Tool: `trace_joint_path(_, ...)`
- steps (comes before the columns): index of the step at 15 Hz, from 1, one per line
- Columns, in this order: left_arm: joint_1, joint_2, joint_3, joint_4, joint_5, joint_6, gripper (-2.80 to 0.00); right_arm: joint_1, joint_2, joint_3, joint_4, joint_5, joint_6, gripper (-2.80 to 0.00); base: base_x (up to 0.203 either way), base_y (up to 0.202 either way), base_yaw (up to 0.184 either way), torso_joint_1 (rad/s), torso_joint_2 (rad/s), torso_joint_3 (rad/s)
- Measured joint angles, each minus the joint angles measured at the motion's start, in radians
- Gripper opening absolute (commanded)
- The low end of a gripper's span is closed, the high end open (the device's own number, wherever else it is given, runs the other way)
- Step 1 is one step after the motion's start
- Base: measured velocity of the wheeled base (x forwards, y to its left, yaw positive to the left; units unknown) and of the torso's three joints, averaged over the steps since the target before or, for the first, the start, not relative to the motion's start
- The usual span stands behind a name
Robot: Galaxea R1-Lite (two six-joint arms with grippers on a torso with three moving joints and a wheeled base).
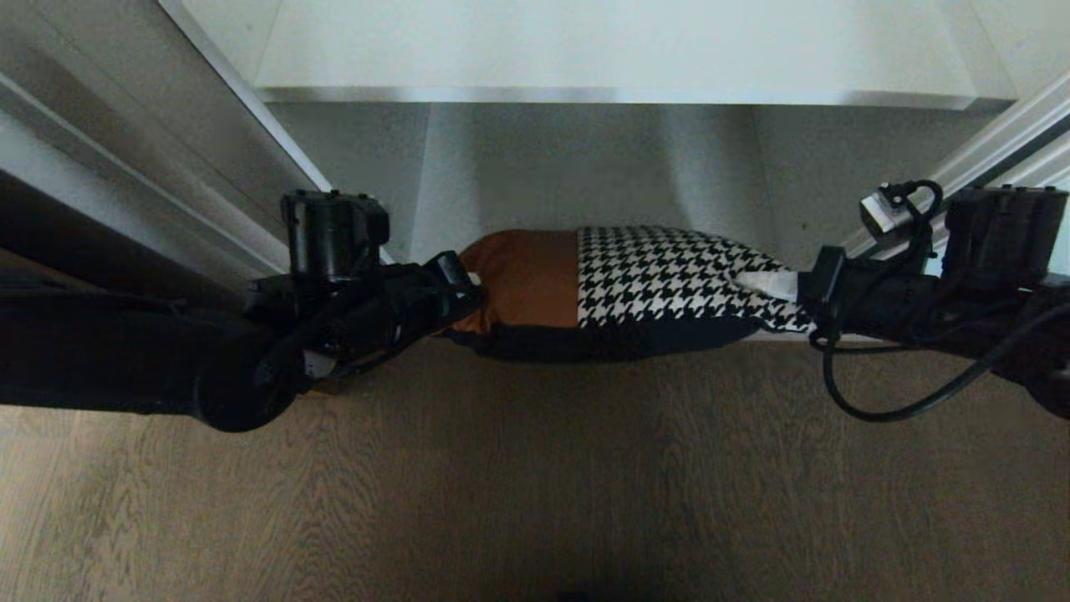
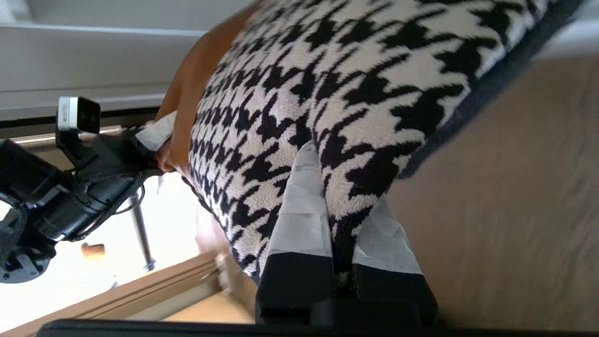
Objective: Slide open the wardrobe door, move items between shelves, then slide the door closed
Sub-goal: Place the pillow on the lower shelf
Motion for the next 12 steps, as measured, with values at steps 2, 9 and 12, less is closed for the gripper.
trace_joint_path(2, 0.016, 0.075, 0.067, -0.212, -0.008, 0.013, -2.8, -0.006, 0.062, 0.054, -0.124, 0.001, -0.033, -2.8, 0.0, 0.0, 0.0, 0.0, 0.0, 0.0)
trace_joint_path(9, 0.067, 0.308, 0.104, -0.344, -0.109, 0.047, -2.8, -0.031, 0.373, 0.121, -0.468, 0.003, -0.086, -2.8, 0.0, 0.0, 0.0, 0.0, 0.0, 0.0)
trace_joint_path(12, 0.07, 0.332, 0.046, -0.189, -0.112, 0.045, -2.8, -0.036, 0.402, 0.033, -0.26, 0.001, -0.087, -2.8, 0.0, 0.0, 0.0, 0.0, 0.0, 0.0)
